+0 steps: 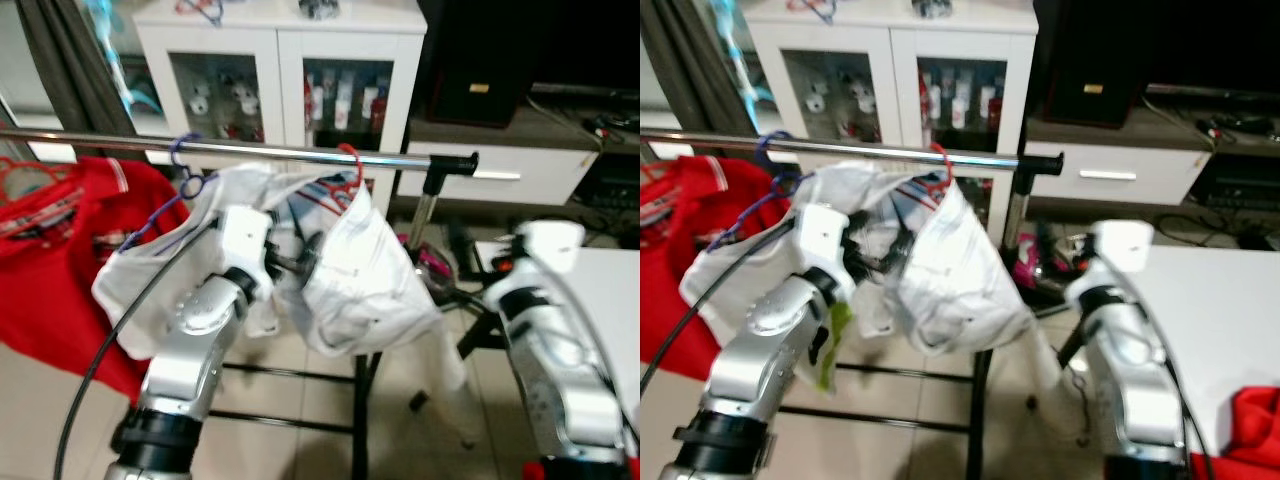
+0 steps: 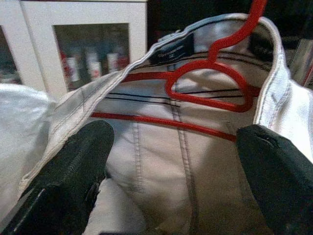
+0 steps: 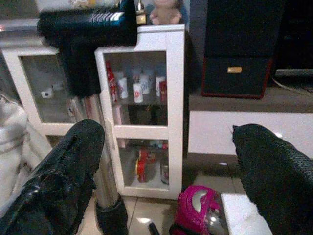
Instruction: Hang hanger
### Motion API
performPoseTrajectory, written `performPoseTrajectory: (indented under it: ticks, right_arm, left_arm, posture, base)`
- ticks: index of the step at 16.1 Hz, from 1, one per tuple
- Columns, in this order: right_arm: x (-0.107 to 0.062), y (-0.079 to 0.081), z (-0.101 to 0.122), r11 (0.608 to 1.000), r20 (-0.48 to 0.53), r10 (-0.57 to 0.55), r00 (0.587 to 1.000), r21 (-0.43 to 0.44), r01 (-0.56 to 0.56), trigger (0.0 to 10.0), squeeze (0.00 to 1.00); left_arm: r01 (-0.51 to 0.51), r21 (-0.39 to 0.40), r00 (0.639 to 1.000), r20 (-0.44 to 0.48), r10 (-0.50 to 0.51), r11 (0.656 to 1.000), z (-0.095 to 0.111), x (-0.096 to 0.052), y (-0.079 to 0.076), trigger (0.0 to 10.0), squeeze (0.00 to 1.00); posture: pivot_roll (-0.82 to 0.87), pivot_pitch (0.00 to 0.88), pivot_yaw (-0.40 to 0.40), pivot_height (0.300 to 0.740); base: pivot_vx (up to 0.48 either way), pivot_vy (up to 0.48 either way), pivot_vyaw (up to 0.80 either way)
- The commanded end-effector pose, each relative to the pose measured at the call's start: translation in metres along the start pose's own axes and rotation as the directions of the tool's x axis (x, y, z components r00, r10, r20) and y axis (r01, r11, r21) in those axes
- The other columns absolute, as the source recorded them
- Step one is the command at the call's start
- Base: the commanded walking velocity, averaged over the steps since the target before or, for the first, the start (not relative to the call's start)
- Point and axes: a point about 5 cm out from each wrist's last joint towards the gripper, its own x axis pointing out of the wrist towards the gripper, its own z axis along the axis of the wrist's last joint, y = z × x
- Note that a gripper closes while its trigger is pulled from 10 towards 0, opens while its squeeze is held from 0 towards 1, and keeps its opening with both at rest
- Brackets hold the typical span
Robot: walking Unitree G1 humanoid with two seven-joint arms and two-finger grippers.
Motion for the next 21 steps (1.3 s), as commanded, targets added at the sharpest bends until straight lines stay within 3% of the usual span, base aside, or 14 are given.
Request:
performPoseTrajectory:
  ticks: [1, 2, 3, 4, 5, 8, 10, 11, 13, 14, 15, 19, 21]
  right_arm:
    - [-0.004, 0.004, 0.007, 0.996, 0.027, 0.091, 0.996, 0.005, -0.091, 10.0, 0.0]
    - [-0.005, 0.005, 0.009, 0.994, 0.032, 0.111, 0.993, -0.003, -0.111, 10.0, 0.0]
    - [-0.007, 0.003, 0.013, 0.987, 0.043, 0.161, 0.986, -0.013, -0.161, 10.0, 0.0]
    - [-0.008, 0.003, 0.018, 0.975, 0.05, 0.22, 0.974, -0.004, -0.22, 10.0, 0.72]
    - [-0.009, 0.004, 0.02, 0.966, 0.049, 0.259, 0.965, 0.0, -0.259, 10.0, 1.0]
    - [-0.008, 0.019, 0.029, 0.903, 0.026, 0.429, 0.903, 0.017, -0.43, 10.0, 1.0]
    - [0.001, 0.042, 0.037, 0.849, 0.007, 0.528, 0.849, 0.013, -0.528, 10.0, 1.0]
    - [0.005, 0.047, 0.037, 0.847, -0.004, 0.532, 0.847, -0.006, -0.532, 10.0, 1.0]
    - [0.027, 0.053, 0.031, 0.881, -0.083, 0.466, 0.881, -0.048, -0.47, 10.0, 1.0]
    - [0.039, 0.057, 0.025, 0.879, -0.178, 0.455, 0.873, -0.071, -0.472, 10.0, 1.0]
    - [0.04, 0.059, 0.024, 0.87, -0.192, 0.469, 0.862, -0.071, -0.488, 10.0, 1.0]
    - [0.051, 0.066, 0.036, 0.848, -0.17, 0.507, 0.845, -0.078, -0.525, 10.0, 1.0]
    - [0.057, 0.071, 0.047, 0.848, -0.106, 0.515, 0.85, -0.077, -0.524, 10.0, 1.0]
  left_arm:
    - [-0.001, 0.015, 1.0, -0.011, 0.002, 1.0, 0.0, -0.009, 0.009, 10.0, 0.27]
    - [0.01, 0.023, 1.0, -0.015, -0.01, 1.0, 0.0, -0.009, 0.009, 10.0, 0.26]
    - [0.057, 0.031, 0.998, -0.03, -0.056, 0.998, -0.001, -0.013, 0.009, 10.0, 0.13]
    - [0.106, 0.037, 0.993, -0.052, -0.104, 0.994, -0.001, -0.017, 0.01, 10.0, 0.0]
    - [0.134, 0.046, 0.989, -0.067, -0.131, 0.99, -0.001, -0.019, 0.01, 10.0, 0.0]
    - [0.23, 0.089, 0.967, -0.13, -0.217, 0.969, -0.002, -0.028, 0.016, 10.0, 0.0]
    - [0.326, 0.111, 0.936, -0.176, -0.304, 0.939, -0.002, -0.036, 0.017, 10.0, 0.0]
    - [0.344, 0.115, 0.93, -0.182, -0.32, 0.932, -0.002, -0.038, 0.017, 10.0, 0.0]
    - [0.374, 0.1, 0.917, -0.186, -0.352, 0.922, -0.001, -0.038, 0.016, 10.0, 0.0]
    - [0.414, 0.091, 0.901, -0.181, -0.393, 0.906, 0.001, -0.038, 0.011, 10.0, 0.0]
    - [0.425, 0.088, 0.896, -0.182, -0.405, 0.901, 0.001, -0.038, 0.01, 10.0, 0.0]
    - [0.454, 0.089, 0.879, -0.205, -0.43, 0.887, -0.001, -0.045, 0.012, 10.0, 0.0]
    - [0.445, 0.094, 0.884, -0.204, -0.421, 0.89, -0.001, -0.046, 0.013, 10.0, 0.0]
  posture:
    - [-0.02, 0.0, 0.002, 0.74]
    - [-0.02, 0.0, 0.002, 0.74]
    - [-0.02, 0.0, 0.002, 0.74]
    - [-0.02, 0.0, 0.005, 0.74]
    - [-0.02, 0.0, 0.005, 0.74]
    - [-0.02, 0.0, 0.012, 0.74]
    - [-0.02, 0.0, 0.025, 0.74]
    - [-0.02, 0.0, 0.025, 0.74]
    - [-0.03, 0.0, 0.035, 0.74]
    - [-0.03, 0.0, 0.035, 0.74]
    - [-0.02, 0.0, 0.036, 0.74]
    - [-0.02, 0.0, 0.036, 0.74]
    - [-0.01, 0.0, 0.018, 0.74]
  base:
    - [0.0, 0.0, 0.0]
    - [0.0, 0.0, 0.0]
    - [0.0, 0.0, 0.0]
    - [0.0, 0.0, 0.0]
    - [0.0, 0.0, 0.0]
    - [0.0, 0.0, 0.0]
    - [0.0, 0.0, 0.0]
    - [0.0, 0.0, 0.0]
    - [0.0, 0.0, 0.0]
    - [0.0, 0.0, 0.0]
    - [0.0, 0.0, 0.0]
    - [0.0, 0.0, 0.0]
    - [0.0, 0.0, 0.0]
